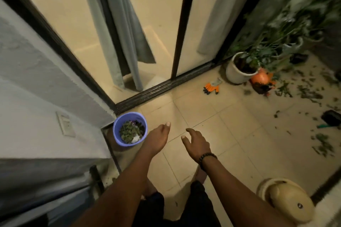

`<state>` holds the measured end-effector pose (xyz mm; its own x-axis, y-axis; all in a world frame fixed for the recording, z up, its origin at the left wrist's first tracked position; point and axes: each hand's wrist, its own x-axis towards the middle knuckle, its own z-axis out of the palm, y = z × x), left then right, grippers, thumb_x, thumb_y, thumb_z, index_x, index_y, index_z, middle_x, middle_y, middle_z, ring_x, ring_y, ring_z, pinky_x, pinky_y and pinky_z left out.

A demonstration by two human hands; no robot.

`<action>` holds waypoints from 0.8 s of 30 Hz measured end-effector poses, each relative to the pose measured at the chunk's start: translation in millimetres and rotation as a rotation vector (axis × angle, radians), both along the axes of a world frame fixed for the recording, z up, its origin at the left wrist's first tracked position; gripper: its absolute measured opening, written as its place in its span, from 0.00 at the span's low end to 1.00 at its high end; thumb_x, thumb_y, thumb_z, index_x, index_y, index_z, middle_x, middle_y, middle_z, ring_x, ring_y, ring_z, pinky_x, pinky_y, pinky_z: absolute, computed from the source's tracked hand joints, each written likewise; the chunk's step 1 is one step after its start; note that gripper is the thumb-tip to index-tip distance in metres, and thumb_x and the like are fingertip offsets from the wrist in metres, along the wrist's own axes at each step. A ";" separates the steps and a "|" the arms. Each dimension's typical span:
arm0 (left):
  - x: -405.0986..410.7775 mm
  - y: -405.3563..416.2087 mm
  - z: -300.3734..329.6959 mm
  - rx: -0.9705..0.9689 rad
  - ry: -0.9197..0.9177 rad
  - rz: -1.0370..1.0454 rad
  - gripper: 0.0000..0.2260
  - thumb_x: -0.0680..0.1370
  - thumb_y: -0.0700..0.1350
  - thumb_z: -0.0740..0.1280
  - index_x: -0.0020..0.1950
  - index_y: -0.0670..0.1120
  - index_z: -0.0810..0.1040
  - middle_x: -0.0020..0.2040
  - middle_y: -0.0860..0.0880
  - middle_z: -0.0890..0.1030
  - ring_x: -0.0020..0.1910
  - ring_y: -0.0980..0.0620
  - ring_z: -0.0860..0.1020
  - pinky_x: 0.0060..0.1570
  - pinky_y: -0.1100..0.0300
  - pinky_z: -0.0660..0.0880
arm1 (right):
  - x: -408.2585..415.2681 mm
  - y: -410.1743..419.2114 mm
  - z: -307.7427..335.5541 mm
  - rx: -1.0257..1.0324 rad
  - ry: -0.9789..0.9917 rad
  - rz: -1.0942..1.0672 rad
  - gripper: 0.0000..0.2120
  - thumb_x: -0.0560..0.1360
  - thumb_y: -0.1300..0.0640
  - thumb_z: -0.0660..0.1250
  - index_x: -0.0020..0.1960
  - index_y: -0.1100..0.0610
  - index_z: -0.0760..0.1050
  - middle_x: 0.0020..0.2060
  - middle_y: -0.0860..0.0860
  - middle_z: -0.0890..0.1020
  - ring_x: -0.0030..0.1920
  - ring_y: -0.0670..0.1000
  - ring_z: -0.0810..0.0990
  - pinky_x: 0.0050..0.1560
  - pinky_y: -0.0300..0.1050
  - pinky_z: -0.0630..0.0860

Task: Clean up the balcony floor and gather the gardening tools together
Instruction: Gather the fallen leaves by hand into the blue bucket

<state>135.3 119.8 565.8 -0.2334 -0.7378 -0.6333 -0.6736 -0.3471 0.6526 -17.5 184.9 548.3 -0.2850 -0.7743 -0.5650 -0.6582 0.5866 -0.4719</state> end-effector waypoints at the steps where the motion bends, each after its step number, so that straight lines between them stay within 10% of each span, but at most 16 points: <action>1: -6.0 -0.1 5.0 -0.051 -0.026 -0.079 0.25 0.85 0.58 0.49 0.67 0.43 0.75 0.65 0.41 0.78 0.66 0.41 0.74 0.58 0.58 0.66 | -7.4 1.9 4.9 -0.002 0.059 0.038 0.23 0.82 0.43 0.55 0.75 0.49 0.63 0.72 0.52 0.68 0.69 0.54 0.69 0.68 0.53 0.65; 13: -151.3 -18.1 37.8 -0.480 -0.343 -0.921 0.23 0.84 0.61 0.49 0.68 0.51 0.73 0.66 0.49 0.76 0.63 0.46 0.73 0.59 0.48 0.71 | -153.7 72.3 44.0 0.024 0.348 -0.015 0.25 0.83 0.44 0.50 0.78 0.48 0.53 0.76 0.53 0.58 0.72 0.56 0.63 0.69 0.53 0.60; 24: -366.2 -1.5 50.6 -0.627 -0.262 -1.092 0.23 0.84 0.60 0.50 0.72 0.50 0.70 0.70 0.48 0.73 0.67 0.45 0.71 0.63 0.47 0.70 | -343.0 118.3 56.8 0.083 0.410 -0.260 0.25 0.83 0.45 0.51 0.78 0.49 0.53 0.75 0.54 0.60 0.71 0.57 0.65 0.68 0.54 0.61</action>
<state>-230.9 118.3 616.4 -0.8241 -0.4306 -0.3679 -0.5451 0.7794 0.3087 -360.5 303.1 605.2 -0.6746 -0.6051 -0.4228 -0.6068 0.7807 -0.1493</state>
